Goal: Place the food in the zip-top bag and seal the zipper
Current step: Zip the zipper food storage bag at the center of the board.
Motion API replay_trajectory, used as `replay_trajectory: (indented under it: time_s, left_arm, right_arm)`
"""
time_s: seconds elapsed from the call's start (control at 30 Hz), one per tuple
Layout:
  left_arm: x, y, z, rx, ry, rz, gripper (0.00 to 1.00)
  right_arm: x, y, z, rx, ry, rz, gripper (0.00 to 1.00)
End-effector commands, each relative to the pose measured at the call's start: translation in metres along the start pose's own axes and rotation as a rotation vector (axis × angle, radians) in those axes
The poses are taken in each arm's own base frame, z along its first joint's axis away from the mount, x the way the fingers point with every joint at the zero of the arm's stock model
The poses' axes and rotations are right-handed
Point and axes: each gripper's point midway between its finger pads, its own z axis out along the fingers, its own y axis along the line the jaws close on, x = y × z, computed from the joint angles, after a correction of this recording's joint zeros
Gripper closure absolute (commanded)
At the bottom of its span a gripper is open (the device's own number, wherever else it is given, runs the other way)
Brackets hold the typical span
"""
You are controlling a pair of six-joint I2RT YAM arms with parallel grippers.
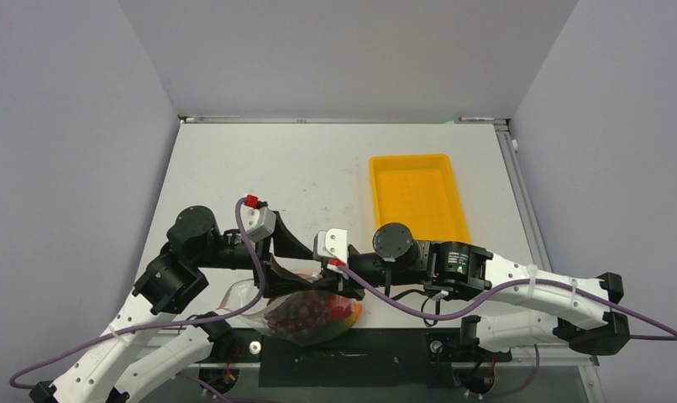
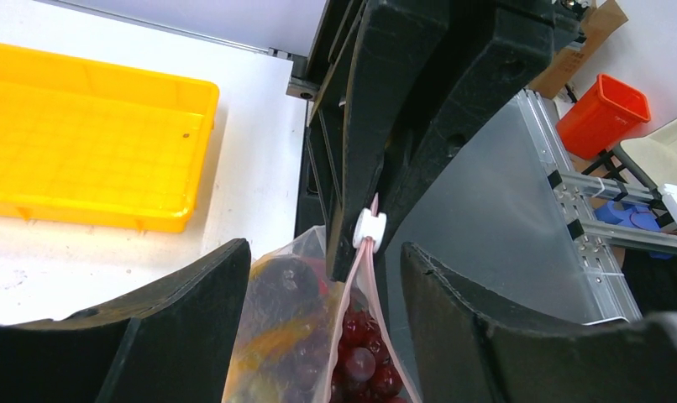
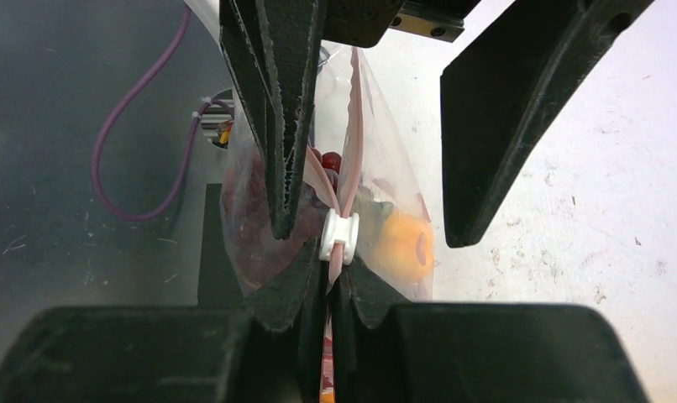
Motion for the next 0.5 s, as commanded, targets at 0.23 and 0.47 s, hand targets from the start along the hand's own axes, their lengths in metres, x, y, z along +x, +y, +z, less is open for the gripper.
replay_trajectory:
  time_s: [0.23,0.47]
  left_arm:
    - [-0.031,-0.019,0.001,0.09,-0.072,0.077,0.49]
    - [-0.026,-0.02,0.002,0.11,-0.059,0.062,0.63]
  right_arm:
    - [-0.028,-0.003,0.002,0.0,-0.075,-0.029,0.95]
    - [-0.026,-0.01,-0.001,0.042,-0.075,-0.025,0.95]
